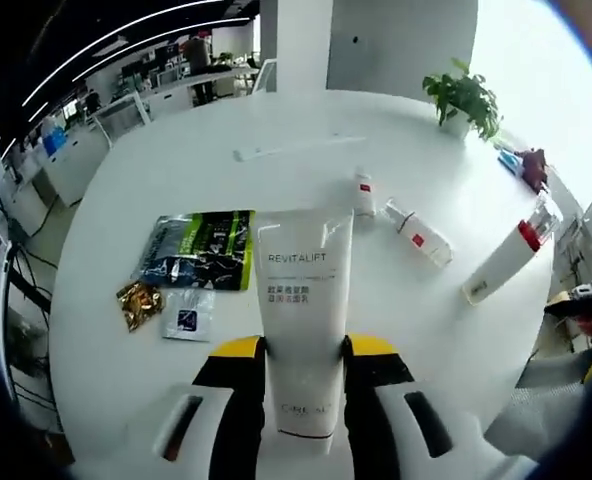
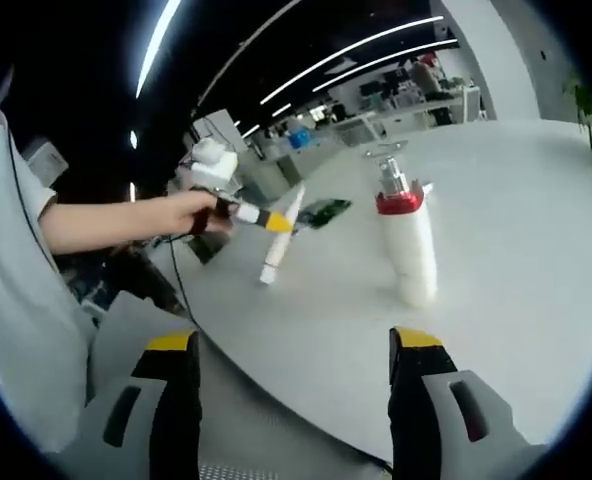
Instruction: Arrange the skincare products in the storage area until every visible bottle or jar stands upright without overlapping.
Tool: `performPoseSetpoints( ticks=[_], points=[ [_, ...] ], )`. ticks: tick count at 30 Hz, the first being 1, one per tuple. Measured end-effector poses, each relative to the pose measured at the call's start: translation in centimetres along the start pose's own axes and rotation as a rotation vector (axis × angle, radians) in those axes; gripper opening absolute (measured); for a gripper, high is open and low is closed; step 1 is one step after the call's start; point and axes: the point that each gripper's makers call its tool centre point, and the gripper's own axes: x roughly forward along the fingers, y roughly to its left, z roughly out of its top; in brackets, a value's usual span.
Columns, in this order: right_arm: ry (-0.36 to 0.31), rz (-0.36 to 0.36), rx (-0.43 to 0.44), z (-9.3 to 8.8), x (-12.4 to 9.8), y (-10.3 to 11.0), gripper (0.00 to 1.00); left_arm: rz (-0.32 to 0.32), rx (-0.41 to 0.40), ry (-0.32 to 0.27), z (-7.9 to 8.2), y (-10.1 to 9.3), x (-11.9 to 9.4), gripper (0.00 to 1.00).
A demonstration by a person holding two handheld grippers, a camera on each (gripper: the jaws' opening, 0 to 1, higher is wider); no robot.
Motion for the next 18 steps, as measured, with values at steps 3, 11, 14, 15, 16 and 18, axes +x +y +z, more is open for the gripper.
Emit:
performPoseSetpoints(
  ticks=[3, 11, 14, 15, 16, 18],
  points=[
    [-0.010, 0.022, -0.018, 0.8, 0.2, 1.1, 0.77, 0.000, 0.004, -0.038, -0.1, -0.5, -1.0, 0.26],
    [-0.055, 0.091, -0.071, 4.3, 0.6, 3.7, 0.76, 0.016, 0.050, -0.130, 0.1, -1.8, -3.5, 0.26],
    [-0.061, 0.098, -0.125, 5.4, 0.8, 4.2, 0.76, 0.015, 0.023, -0.157, 0.2, -1.9, -4.1, 0.26],
    [-0.054, 0.101, -0.152, 5.5, 1.0, 4.4, 0.75, 0.013, 0.010, -0.169, 0.2, -2.0, -4.2, 0.26],
    [-0.044, 0.102, -0.175, 5.4, 1.1, 4.5, 0.75, 0.010, -0.002, -0.177, 0.3, -2.2, -4.5, 0.26],
    [-0.010, 0.104, -0.215, 4.9, 1.5, 4.7, 0.75, 0.003, -0.009, -0.192, 0.4, -2.8, -5.1, 0.26]
  ],
)
